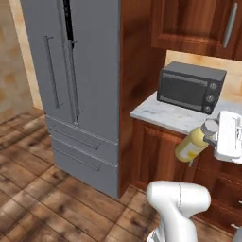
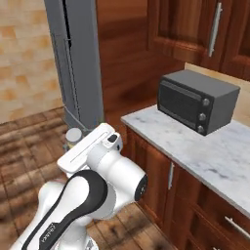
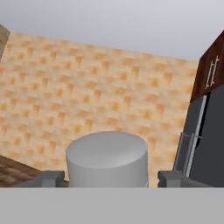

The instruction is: Move the drinks to the dining counter.

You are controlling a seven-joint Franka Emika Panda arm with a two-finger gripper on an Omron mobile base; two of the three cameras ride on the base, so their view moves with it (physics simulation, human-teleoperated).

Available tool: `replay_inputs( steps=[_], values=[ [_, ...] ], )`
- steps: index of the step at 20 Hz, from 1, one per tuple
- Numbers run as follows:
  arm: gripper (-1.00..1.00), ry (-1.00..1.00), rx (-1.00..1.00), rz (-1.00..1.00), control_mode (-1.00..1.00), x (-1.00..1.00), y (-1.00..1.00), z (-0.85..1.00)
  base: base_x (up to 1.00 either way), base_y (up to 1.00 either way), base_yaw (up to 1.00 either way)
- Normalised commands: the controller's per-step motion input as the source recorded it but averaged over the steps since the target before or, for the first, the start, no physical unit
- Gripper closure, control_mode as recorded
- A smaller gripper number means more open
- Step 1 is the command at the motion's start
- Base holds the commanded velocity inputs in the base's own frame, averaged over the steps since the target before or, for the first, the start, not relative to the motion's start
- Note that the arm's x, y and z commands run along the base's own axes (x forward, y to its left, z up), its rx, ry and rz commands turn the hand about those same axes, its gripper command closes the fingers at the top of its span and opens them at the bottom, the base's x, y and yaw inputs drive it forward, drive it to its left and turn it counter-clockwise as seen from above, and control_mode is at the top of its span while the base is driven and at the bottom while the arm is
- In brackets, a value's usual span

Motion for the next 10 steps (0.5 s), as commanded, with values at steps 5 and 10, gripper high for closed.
replay_inputs(
  steps=[5, 10],
  values=[
    [1.00, 0.00, 0.00, 0.00, 1.00, 0.00, 0.00, 0.00, -0.24, 0.03, 0.56],
    [1.00, 0.00, 0.00, 0.00, 1.00, 0.00, 0.00, 0.00, -0.19, 0.10, 0.56]
  ],
)
